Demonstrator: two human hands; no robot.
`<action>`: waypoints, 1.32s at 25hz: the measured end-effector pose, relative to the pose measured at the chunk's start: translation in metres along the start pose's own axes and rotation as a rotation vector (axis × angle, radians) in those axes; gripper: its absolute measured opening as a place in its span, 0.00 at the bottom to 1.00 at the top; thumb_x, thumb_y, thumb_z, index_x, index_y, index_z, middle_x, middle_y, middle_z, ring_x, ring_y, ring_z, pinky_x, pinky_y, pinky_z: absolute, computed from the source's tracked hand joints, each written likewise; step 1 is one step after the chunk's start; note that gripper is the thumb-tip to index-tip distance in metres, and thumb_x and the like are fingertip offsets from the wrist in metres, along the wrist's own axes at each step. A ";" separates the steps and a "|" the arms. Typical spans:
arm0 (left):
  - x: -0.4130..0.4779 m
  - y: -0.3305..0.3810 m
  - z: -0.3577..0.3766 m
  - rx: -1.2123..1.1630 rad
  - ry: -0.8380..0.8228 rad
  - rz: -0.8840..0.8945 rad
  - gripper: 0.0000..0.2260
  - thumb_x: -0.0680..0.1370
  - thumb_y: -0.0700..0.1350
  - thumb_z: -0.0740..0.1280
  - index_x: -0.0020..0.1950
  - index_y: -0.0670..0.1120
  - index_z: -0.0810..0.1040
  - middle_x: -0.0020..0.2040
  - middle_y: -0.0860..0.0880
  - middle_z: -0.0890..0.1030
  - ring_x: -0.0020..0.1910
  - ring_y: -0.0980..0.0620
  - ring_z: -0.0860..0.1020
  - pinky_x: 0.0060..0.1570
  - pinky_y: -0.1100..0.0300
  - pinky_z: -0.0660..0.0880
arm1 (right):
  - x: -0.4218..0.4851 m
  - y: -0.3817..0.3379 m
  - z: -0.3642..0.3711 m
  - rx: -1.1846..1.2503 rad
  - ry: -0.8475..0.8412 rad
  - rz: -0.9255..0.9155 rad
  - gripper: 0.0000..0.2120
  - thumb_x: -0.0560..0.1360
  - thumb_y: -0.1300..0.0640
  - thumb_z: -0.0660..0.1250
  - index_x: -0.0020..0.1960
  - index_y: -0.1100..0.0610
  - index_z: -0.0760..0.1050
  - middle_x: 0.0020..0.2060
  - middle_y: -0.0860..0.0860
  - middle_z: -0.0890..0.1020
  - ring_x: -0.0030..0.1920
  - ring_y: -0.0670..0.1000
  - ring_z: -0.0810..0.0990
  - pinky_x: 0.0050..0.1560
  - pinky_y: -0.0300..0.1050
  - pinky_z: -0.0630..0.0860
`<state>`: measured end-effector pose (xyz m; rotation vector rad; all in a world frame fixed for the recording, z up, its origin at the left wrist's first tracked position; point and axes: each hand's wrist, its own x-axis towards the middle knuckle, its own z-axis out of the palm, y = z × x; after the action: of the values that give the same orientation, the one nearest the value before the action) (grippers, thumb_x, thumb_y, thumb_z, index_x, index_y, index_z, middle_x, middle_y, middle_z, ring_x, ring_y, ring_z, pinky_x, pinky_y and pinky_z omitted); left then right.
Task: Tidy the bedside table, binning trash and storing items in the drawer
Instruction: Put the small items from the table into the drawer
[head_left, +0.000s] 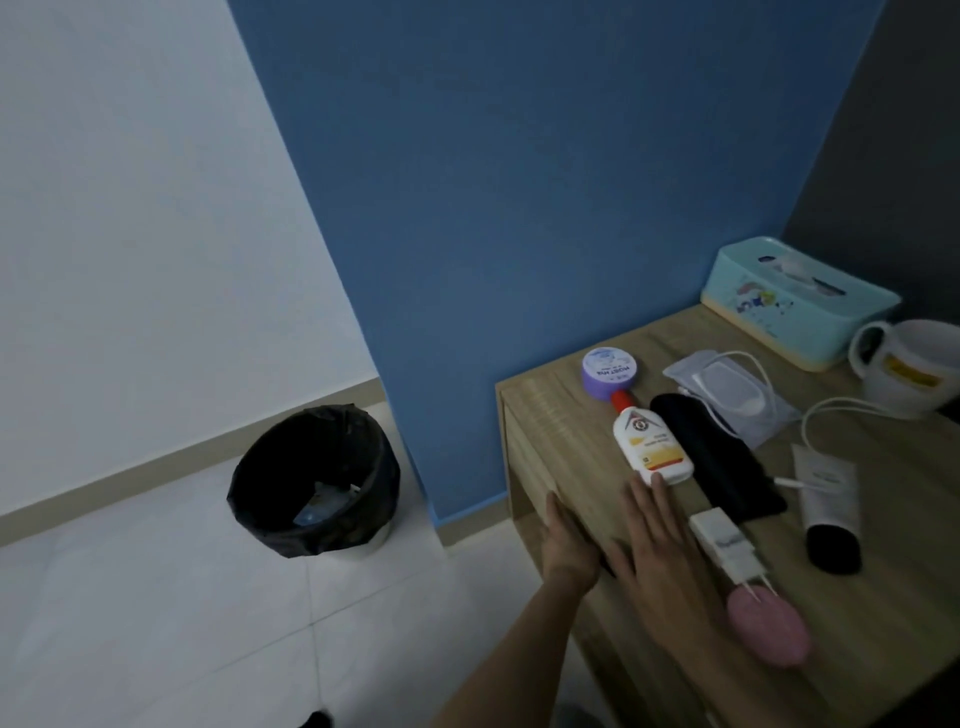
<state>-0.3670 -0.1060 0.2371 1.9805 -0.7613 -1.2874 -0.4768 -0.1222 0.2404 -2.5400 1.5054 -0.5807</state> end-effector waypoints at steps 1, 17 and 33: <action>-0.001 0.000 -0.001 -0.012 -0.001 -0.007 0.40 0.75 0.43 0.67 0.77 0.50 0.41 0.76 0.42 0.59 0.73 0.41 0.62 0.70 0.49 0.65 | -0.001 0.001 0.002 0.006 0.008 0.003 0.29 0.70 0.49 0.54 0.67 0.63 0.67 0.67 0.60 0.72 0.75 0.45 0.41 0.65 0.51 0.55; -0.040 -0.049 -0.072 -0.101 0.061 -0.057 0.39 0.74 0.41 0.69 0.76 0.56 0.48 0.74 0.44 0.62 0.71 0.41 0.64 0.66 0.44 0.69 | -0.004 -0.001 -0.009 0.004 -0.121 0.073 0.28 0.77 0.47 0.55 0.73 0.57 0.59 0.75 0.54 0.57 0.75 0.53 0.48 0.72 0.58 0.57; -0.062 0.056 -0.033 0.157 0.228 0.490 0.29 0.76 0.45 0.66 0.74 0.54 0.58 0.77 0.51 0.57 0.75 0.50 0.59 0.72 0.52 0.61 | -0.024 0.026 -0.056 0.104 0.249 0.393 0.19 0.73 0.57 0.67 0.60 0.67 0.73 0.57 0.66 0.77 0.58 0.66 0.74 0.54 0.58 0.73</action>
<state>-0.3643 -0.0869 0.3249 1.8564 -1.1687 -0.7213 -0.5306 -0.1097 0.2776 -2.0718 1.9312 -0.9072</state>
